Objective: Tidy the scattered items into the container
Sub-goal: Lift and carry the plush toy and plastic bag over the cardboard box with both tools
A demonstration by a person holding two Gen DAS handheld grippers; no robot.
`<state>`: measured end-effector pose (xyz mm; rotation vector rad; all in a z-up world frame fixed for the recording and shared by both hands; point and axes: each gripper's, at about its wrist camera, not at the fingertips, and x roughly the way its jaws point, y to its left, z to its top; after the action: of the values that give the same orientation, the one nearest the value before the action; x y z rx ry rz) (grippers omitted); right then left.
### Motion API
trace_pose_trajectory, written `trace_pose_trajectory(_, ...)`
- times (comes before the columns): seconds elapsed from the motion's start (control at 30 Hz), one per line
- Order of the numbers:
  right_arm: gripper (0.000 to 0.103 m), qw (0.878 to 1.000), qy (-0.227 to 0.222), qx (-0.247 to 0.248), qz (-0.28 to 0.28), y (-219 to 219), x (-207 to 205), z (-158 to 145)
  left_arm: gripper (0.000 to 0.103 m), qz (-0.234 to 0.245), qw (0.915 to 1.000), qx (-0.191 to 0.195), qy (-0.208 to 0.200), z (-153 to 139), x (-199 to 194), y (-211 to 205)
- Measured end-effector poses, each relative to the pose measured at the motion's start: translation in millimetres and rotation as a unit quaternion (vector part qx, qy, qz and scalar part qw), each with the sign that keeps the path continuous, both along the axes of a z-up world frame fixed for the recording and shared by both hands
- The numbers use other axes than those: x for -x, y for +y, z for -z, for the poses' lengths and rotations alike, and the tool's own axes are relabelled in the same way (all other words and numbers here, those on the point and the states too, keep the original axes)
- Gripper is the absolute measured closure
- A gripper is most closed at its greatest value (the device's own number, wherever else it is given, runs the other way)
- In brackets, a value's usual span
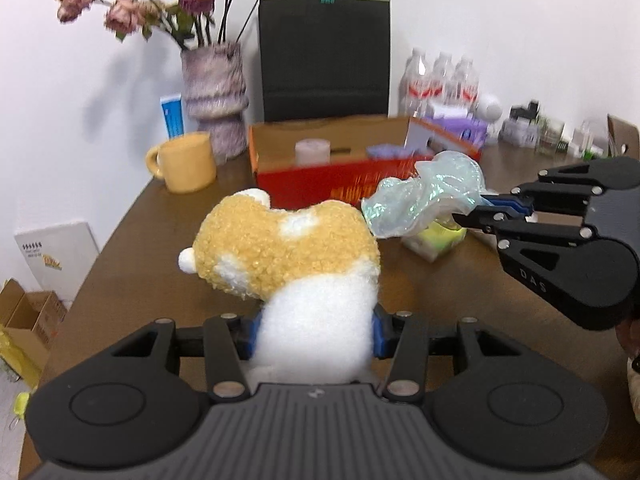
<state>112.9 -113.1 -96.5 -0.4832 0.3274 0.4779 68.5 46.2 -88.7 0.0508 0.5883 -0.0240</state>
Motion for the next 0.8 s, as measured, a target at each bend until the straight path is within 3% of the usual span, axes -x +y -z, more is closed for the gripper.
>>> trace_pose_trajectory(0.47, 0.099, 0.997, -0.041, -0.064, 0.012, -36.8, -1.8, -90.0, 0.055, 0.04, 0.996, 0.03, -0.074, -85.1, -14.2, -25.8)
trace_pose_trajectory(0.8, 0.099, 0.992, -0.058, -0.101, 0.051, -54.5, -25.1, -147.2, 0.055, 0.024, 0.9944, 0.033, -0.097, -144.9, -49.7, -37.0)
